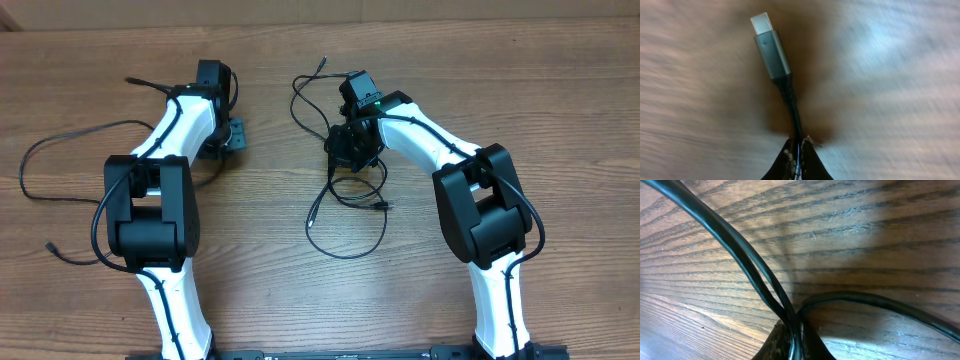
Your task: Untangle cables
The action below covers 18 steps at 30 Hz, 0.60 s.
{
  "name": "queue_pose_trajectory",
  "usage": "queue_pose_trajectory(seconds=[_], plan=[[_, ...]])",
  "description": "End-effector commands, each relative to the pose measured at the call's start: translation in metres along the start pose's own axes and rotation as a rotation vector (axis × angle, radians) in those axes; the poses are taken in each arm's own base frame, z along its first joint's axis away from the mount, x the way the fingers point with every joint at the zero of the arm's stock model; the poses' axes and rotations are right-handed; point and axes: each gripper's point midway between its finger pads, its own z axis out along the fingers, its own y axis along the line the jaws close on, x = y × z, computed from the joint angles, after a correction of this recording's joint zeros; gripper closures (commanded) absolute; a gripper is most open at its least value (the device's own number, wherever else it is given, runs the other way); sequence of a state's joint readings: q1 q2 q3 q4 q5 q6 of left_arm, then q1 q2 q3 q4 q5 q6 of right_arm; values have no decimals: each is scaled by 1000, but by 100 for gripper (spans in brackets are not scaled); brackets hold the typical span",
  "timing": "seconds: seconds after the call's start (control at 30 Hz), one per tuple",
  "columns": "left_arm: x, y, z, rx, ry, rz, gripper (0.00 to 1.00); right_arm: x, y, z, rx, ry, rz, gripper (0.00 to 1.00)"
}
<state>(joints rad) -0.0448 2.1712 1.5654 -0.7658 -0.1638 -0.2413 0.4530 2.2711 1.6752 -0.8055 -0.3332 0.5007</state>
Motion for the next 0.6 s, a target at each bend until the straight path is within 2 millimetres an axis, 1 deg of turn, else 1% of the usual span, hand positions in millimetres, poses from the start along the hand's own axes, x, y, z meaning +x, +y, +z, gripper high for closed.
queue_pose_trajectory(seconds=[0.0, 0.2, 0.33, 0.4, 0.57], plan=[[2, 45, 16, -192, -24, -36, 96, 25, -49, 45, 164, 80, 33, 91], [-17, 84, 21, -232, -88, -130, 96, 25, -49, 45, 163, 80, 32, 91], [-24, 120, 25, -233, -104, -216, 96, 25, -49, 45, 163, 79, 32, 91], [-27, 134, 27, -216, -112, -249, 96, 24, -49, 45, 163, 79, 32, 91], [-33, 159, 32, -157, -131, -292, 96, 24, -48, 45, 161, 76, 31, 91]])
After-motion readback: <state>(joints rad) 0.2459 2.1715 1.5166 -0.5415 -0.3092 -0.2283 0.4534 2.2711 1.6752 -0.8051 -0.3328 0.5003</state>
